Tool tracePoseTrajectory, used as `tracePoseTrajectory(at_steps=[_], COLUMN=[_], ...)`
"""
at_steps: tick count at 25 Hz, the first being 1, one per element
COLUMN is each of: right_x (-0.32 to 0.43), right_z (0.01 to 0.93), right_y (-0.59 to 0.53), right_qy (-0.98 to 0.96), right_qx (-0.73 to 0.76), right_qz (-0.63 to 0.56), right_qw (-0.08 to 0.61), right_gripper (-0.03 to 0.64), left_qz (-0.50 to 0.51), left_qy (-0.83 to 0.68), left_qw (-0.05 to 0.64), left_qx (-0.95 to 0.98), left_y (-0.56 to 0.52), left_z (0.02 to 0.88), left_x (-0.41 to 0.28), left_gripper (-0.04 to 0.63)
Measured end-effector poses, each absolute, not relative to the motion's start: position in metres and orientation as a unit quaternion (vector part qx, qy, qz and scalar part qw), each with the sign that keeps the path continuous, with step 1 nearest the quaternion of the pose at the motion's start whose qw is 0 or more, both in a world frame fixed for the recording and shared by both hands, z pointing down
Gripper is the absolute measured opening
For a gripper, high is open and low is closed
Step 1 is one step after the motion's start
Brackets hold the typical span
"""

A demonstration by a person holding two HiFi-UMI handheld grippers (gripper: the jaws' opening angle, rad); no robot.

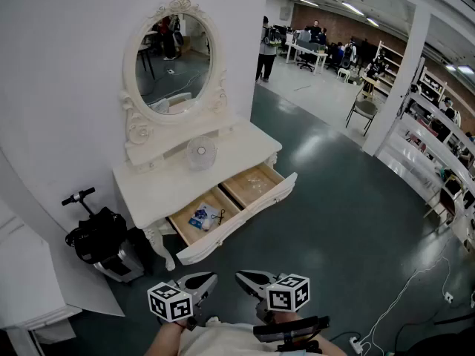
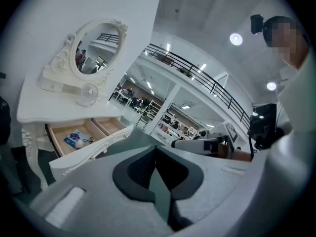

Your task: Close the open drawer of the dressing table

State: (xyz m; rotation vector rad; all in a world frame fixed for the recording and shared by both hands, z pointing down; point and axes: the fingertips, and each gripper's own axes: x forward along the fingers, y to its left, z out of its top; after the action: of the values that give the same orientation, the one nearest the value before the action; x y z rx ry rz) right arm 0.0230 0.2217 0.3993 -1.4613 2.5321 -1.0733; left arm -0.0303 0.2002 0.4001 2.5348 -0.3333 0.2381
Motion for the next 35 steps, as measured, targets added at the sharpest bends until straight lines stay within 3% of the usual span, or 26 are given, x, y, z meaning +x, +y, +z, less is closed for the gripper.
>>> tracePoseTrajectory(at_steps=[35], right_x=[0.002], right_z=[0.411], right_y=[0.184], right_qy=[0.801], right_qx=[-0.469], right_qz=[-0.373], right_qw=[0.009], right_gripper=[0.018], left_qz=[0.093], left_qy=[-0.133], left_qw=[0.316], left_qx=[0.935], left_y=[0.162], left_z=[0.418], left_x=[-0.057], left_gripper=[0.009])
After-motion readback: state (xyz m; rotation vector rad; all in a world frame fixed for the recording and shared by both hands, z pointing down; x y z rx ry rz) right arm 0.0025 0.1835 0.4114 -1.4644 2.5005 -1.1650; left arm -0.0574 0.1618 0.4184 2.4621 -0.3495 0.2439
